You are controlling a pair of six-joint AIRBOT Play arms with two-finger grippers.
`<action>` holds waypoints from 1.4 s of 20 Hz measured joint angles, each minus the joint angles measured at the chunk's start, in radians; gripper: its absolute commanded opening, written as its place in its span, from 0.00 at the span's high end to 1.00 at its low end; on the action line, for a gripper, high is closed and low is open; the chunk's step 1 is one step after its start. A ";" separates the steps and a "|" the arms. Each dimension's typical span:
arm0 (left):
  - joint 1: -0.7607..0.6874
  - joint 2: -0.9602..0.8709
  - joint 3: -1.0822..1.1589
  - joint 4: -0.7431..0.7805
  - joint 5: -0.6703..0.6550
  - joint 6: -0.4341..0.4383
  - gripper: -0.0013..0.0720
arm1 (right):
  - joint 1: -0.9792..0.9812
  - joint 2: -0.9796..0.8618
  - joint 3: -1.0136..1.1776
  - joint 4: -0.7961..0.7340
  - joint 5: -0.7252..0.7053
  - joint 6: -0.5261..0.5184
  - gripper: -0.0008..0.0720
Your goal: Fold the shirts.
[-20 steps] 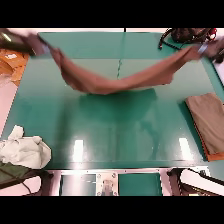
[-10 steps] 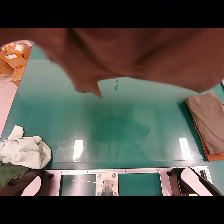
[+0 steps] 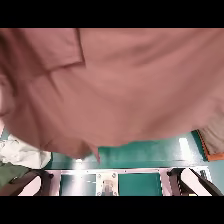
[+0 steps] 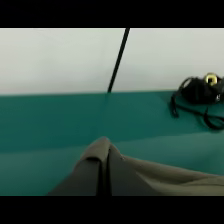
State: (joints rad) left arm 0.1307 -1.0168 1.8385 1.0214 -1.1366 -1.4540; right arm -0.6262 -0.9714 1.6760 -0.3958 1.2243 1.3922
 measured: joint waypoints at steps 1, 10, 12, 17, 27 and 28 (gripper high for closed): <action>-0.006 -0.048 -0.051 -0.024 0.008 0.010 0.94 | 0.051 -0.023 -0.090 -0.037 -0.027 -0.025 0.97; -0.121 -0.611 -0.289 -0.124 0.270 0.098 0.94 | 0.277 -0.566 -0.443 -0.123 -0.337 -0.190 0.97; -0.129 -0.666 -0.296 -0.146 0.362 0.098 0.94 | 0.285 -0.695 -0.379 -0.116 -0.355 -0.205 0.97; -0.135 -0.713 -0.286 -0.215 0.574 0.099 0.94 | 0.293 -0.894 -0.148 -0.093 -0.372 -0.218 0.97; -0.135 -0.726 -0.216 -0.178 0.596 0.125 0.94 | 0.299 -1.006 0.063 -0.090 -0.315 -0.210 0.97; -0.135 -0.727 -0.215 -0.145 0.551 0.124 0.94 | 0.295 -1.009 0.066 -0.119 -0.282 -0.199 0.97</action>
State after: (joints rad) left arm -0.0048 -1.7435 1.6238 0.8764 -0.5858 -1.3296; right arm -0.3313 -1.9800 1.7424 -0.5152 0.9421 1.1934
